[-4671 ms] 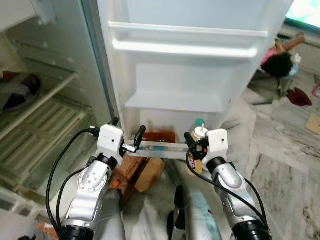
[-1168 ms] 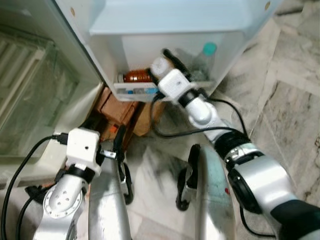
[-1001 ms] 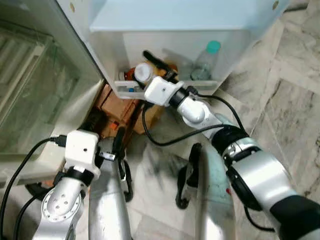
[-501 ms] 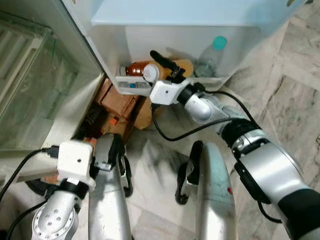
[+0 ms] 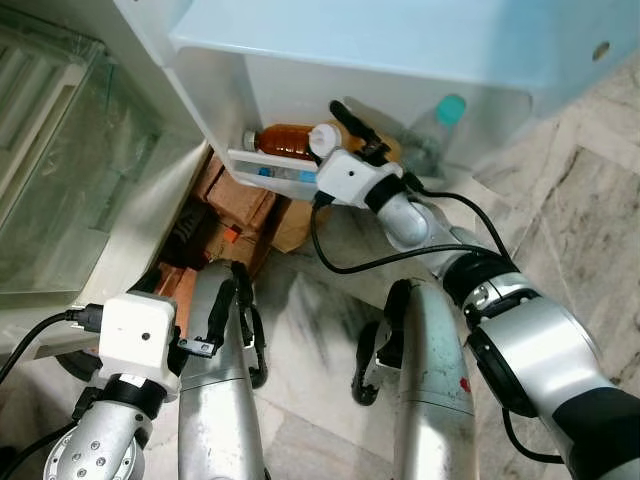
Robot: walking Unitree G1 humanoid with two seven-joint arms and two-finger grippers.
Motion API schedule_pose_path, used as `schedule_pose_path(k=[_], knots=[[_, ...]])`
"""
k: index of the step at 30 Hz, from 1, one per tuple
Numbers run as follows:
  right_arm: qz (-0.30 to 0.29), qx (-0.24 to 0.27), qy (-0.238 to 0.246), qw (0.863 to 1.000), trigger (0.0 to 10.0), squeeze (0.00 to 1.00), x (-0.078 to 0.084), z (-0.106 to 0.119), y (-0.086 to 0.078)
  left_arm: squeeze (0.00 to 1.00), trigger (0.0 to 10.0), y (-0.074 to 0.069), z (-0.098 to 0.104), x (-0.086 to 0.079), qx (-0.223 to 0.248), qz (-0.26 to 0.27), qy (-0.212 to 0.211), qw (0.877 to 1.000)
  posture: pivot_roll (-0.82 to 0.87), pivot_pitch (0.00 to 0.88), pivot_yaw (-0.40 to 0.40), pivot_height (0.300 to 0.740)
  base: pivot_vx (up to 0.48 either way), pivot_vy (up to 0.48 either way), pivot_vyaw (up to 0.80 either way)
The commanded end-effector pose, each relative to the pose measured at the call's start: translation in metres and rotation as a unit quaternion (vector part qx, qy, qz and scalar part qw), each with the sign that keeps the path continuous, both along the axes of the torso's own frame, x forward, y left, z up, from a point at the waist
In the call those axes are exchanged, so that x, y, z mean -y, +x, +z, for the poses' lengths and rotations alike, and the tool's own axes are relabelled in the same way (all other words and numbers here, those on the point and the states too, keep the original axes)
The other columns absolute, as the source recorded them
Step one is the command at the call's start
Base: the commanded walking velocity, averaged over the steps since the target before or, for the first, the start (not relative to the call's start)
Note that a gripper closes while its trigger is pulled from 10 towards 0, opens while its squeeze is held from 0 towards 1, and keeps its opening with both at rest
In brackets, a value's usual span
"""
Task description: Restocking fridge
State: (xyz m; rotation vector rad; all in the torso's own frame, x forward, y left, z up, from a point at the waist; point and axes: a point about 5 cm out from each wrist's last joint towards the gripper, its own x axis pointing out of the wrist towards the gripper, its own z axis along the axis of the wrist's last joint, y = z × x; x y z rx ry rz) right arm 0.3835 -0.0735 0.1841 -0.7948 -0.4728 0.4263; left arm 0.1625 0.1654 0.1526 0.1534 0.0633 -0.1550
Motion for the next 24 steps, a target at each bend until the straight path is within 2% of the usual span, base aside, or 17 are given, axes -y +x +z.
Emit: schedule_pose_path(k=[1, 8, 9, 11, 17, 22, 24], knots=[[-0.053, -0.075, 0.017, 0.996, 10.0, 0.00, 0.023, -0.029, -0.001, 0.00, 10.0, -0.004, -0.003, 0.000, -0.017, -0.005, -0.001, 1.000, 0.31, 0.555, -0.006, 0.559, 0.000, 0.000, 0.00], [-0.075, -0.130, 0.043, 0.988, 10.0, 0.00, 0.045, -0.040, -0.001, 0.00, 10.0, 0.010, -0.004, 0.002, -0.010, -0.010, -0.005, 1.000, 0.29, 0.521, -0.009, 0.559, 0.000, 0.000, 0.00], [-0.076, -0.139, 0.048, 0.986, 10.0, 1.00, 0.048, -0.041, -0.002, 0.00, 10.0, 0.011, -0.005, 0.003, -0.008, -0.011, -0.005, 1.000, 0.28, 0.515, -0.008, 0.559, 0.000, 0.000, 0.00], [-0.071, -0.151, 0.062, 0.984, 10.0, 1.00, 0.050, -0.042, -0.002, 0.00, 10.0, 0.013, -0.005, 0.005, -0.005, -0.014, -0.006, 1.000, 0.28, 0.503, -0.008, 0.559, 0.000, 0.000, 0.00], [-0.052, -0.134, 0.053, 0.988, 10.0, 1.00, 0.043, -0.034, 0.000, 0.00, 10.0, 0.022, -0.007, 0.005, -0.002, -0.017, -0.003, 1.000, 0.28, 0.475, -0.011, 0.559, 0.000, 0.000, 0.00], [0.004, -0.106, 0.096, 0.990, 10.0, 1.00, 0.028, -0.001, 0.007, 0.00, 10.0, 0.034, -0.009, 0.002, 0.007, -0.013, 0.003, 1.000, 0.27, 0.438, -0.019, 0.559, 0.000, 0.000, 0.00], [0.014, -0.101, 0.106, 0.989, 10.0, 1.00, 0.026, 0.006, 0.008, 0.00, 10.0, 0.036, -0.010, 0.002, 0.009, -0.013, 0.003, 1.000, 0.26, 0.427, -0.022, 0.559, 0.000, 0.000, 0.00]])
